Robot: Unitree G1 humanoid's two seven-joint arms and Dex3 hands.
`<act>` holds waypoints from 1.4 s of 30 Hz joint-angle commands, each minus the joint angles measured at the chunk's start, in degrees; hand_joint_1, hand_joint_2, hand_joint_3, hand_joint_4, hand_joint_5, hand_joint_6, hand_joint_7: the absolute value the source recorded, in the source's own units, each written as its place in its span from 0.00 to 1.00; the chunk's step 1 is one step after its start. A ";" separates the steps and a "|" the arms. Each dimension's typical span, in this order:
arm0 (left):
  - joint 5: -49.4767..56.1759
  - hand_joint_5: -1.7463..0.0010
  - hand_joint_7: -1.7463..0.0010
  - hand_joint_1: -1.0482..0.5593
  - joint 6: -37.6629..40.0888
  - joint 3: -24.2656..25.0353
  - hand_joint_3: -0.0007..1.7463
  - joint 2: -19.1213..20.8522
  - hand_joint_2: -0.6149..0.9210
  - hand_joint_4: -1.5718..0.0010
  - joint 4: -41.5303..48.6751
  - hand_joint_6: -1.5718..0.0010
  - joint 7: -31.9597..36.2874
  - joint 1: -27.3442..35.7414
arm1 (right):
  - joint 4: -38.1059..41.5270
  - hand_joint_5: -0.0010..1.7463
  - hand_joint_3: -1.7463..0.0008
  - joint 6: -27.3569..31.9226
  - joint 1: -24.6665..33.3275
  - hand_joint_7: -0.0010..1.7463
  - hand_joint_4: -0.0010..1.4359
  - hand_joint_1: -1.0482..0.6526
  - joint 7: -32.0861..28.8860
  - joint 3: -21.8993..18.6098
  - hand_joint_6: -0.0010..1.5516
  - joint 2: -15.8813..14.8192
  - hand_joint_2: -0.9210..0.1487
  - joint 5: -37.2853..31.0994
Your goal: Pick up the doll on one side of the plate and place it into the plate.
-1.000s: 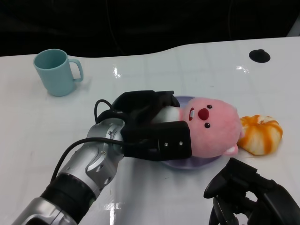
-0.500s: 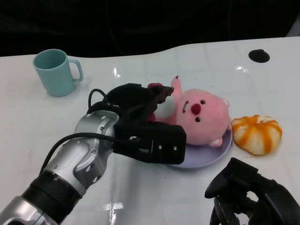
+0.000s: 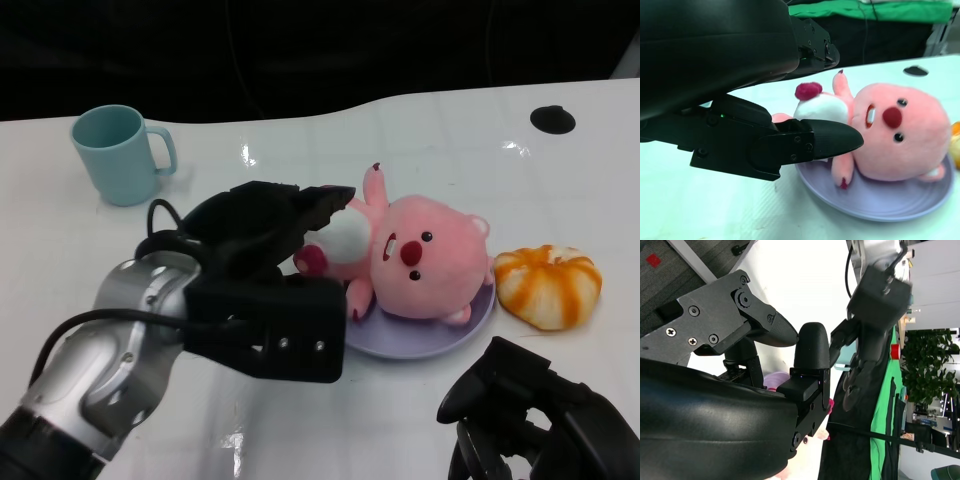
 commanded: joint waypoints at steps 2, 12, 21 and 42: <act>-4.55 0.86 0.98 0.12 -2.75 4.63 0.24 2.30 1.00 0.95 -3.92 0.90 -0.06 4.39 | -0.41 1.00 0.37 -0.06 0.19 0.86 0.44 0.46 -0.04 -0.42 0.33 -0.45 0.28 0.20; -34.56 0.60 0.93 0.39 -8.44 18.17 0.16 -1.48 1.00 0.74 -7.62 0.70 -4.08 18.38 | -0.05 1.00 0.37 -0.62 0.18 0.86 0.44 0.46 0.70 -1.47 0.34 -0.77 0.28 0.80; -48.40 0.41 0.84 0.49 -1.62 23.37 0.22 -3.72 0.97 0.56 -14.05 0.47 -5.16 25.70 | 0.27 1.00 0.37 -0.55 -0.05 0.86 0.44 0.46 0.82 -1.46 0.34 -0.72 0.27 0.53; -62.38 0.00 0.16 0.59 26.02 25.60 0.71 -7.11 0.76 0.48 -33.52 0.52 2.90 41.09 | 0.18 1.00 0.38 -1.11 0.55 0.86 0.44 0.46 1.69 -3.19 0.34 -1.23 0.27 1.31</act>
